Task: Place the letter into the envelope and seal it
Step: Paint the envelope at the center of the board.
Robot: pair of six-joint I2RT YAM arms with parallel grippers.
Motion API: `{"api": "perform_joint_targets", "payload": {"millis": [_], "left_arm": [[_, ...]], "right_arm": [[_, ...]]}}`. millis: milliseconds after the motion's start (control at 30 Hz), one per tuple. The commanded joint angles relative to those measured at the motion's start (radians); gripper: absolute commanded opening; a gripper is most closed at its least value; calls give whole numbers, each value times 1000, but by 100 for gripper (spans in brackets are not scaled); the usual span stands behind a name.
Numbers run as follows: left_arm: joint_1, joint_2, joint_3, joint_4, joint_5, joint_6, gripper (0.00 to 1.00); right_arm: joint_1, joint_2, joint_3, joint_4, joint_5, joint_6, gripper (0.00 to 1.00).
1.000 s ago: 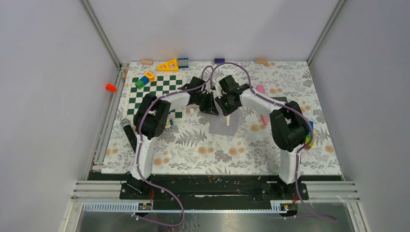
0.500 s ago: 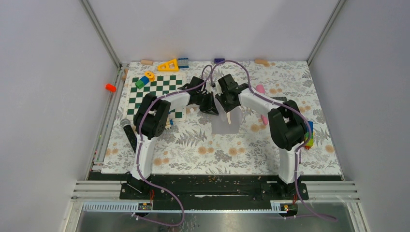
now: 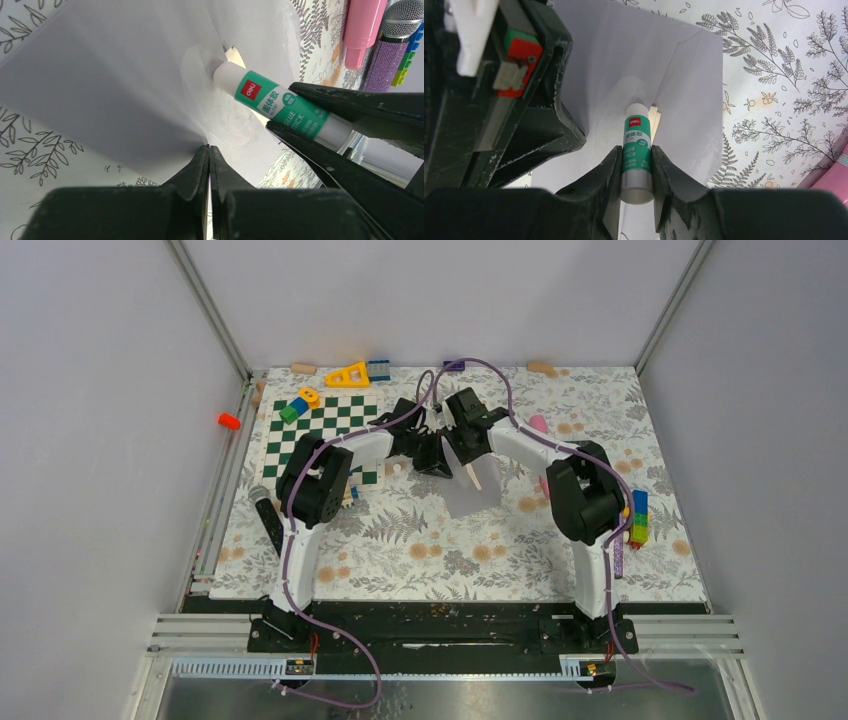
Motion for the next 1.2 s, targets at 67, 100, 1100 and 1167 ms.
{"api": "perform_joint_targets", "payload": {"millis": [67,100,1100,1167], "left_arm": [[-16,26,20,-12,-49,48,0],[-16,26,20,-13,-48,48,0],[-5,3,28,-25,-42,61,0],[-5,5,25,-23,-43,61,0]], "right_arm": [[8,34,70,32,3,40,0],[8,38,75,32,1,44,0],[-2,117,129,6,-11,189,0],[-2,127,140,-5,-18,192,0]]}}
